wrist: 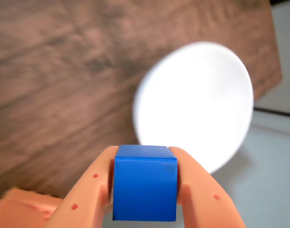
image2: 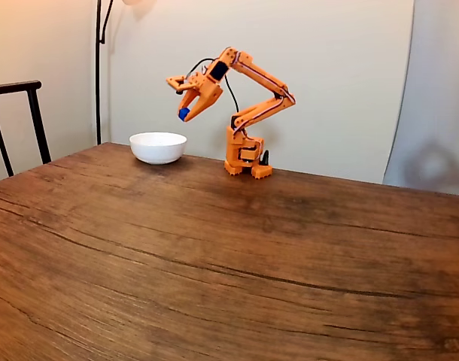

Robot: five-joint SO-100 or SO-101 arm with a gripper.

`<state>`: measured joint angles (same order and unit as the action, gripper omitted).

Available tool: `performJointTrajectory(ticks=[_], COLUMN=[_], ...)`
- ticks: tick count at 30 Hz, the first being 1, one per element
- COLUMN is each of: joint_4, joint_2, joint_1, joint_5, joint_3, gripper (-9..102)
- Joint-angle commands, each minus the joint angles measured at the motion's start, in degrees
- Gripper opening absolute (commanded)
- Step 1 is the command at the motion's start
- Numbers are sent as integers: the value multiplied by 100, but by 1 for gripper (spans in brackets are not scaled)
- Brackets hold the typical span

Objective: Grasp the cube and drop it in the bowl

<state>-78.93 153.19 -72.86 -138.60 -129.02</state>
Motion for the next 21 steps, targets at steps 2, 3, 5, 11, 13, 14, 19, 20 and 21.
performJointTrajectory(ticks=[2,3,5,11,13,14,19,20,21], joint_4=[624,791,1099,1441,1433,1406,1116,976,835], joint_2=[-334,-475,-773,-1529,-1608,-1635,-1617,-1617,-1617], joint_1=[-721,-861,-1107,-1371,-1371,-1362,-1213,-1143,-1055], joint_5=[-545,-606,-633,-571,-571,-563,-563,-563,-563], joint_3=[-79,-123,-211,-176,-158,-158,-62,26,167], gripper=[7,7,7,18,28,32,35,34,33])
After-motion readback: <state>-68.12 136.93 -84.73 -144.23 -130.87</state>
